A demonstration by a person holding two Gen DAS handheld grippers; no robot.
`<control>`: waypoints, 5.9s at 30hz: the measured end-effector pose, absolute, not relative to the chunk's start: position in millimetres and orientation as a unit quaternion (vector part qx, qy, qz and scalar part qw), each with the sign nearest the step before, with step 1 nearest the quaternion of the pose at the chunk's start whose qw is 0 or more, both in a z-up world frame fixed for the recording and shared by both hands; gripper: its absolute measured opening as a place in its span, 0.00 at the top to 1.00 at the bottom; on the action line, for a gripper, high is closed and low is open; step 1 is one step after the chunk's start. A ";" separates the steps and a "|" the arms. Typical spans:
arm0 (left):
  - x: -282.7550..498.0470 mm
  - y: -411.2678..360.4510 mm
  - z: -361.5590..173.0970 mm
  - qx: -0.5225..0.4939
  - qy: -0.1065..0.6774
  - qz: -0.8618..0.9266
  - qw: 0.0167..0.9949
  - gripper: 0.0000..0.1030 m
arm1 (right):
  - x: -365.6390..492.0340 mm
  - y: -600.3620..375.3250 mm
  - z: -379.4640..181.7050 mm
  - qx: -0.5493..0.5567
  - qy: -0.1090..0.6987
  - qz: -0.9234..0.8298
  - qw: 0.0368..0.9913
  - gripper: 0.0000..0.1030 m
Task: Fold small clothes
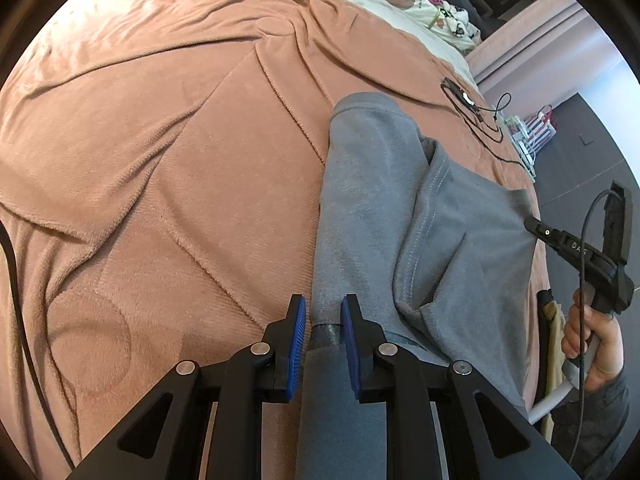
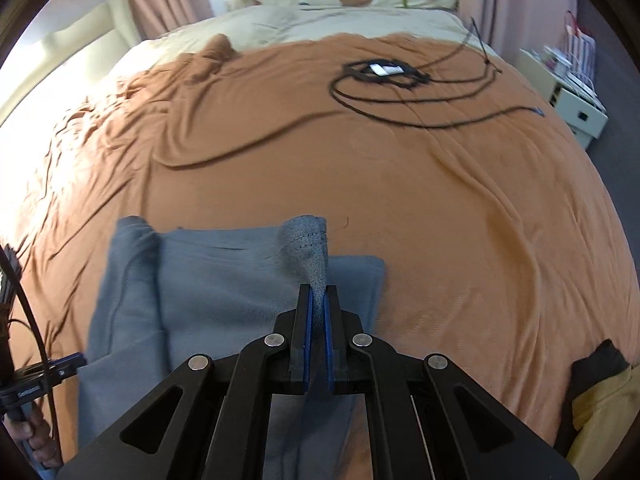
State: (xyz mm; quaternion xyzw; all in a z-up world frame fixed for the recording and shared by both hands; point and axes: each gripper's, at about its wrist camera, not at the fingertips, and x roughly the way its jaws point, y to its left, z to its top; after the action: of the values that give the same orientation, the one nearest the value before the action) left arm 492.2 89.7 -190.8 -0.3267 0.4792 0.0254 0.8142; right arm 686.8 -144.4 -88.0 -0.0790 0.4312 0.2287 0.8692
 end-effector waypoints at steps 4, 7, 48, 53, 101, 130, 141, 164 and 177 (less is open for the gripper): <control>492.5 89.6 -190.6 -0.327 0.478 0.026 0.815 0.80 | 695.5 -138.1 -85.6 -0.081 0.431 0.205 0.875 0.99; 492.9 89.9 -191.2 -0.326 0.477 0.027 0.816 0.79 | 698.6 -133.2 -80.7 -0.082 0.427 0.191 0.880 1.00; 495.9 98.2 -198.4 -0.334 0.485 0.015 0.808 0.73 | 593.5 -94.9 -75.1 -0.195 0.444 0.348 0.803 0.47; 495.7 102.9 -199.1 -0.343 0.485 0.005 0.804 0.73 | 577.6 -75.9 -84.7 -0.235 0.442 0.362 0.786 0.46; 497.1 95.2 -197.4 -0.319 0.484 0.015 0.815 0.73 | 647.4 -169.1 -113.4 -0.008 0.483 0.200 0.853 0.97; 416.7 55.8 -195.2 -0.304 0.551 -0.023 0.777 0.45 | 553.2 -265.9 -120.4 0.090 0.537 0.244 0.803 0.52; 394.5 47.6 -204.4 -0.313 0.566 -0.021 0.763 0.65 | 530.7 -276.2 -125.2 0.092 0.542 0.232 0.802 0.89; 385.5 64.7 -214.8 -0.388 0.550 -0.046 0.738 0.65 | 503.5 -297.0 -124.0 0.129 0.518 0.244 0.809 0.59; 376.8 66.5 -210.0 -0.410 0.533 -0.054 0.738 0.91 | 514.9 -280.9 -140.2 0.123 0.526 0.257 0.801 0.92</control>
State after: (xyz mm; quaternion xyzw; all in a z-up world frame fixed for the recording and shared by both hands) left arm 376.8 66.5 -210.0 -0.4096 0.5329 -0.0544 0.7384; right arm 514.9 -280.9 -140.2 0.1229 0.5259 0.2574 0.8013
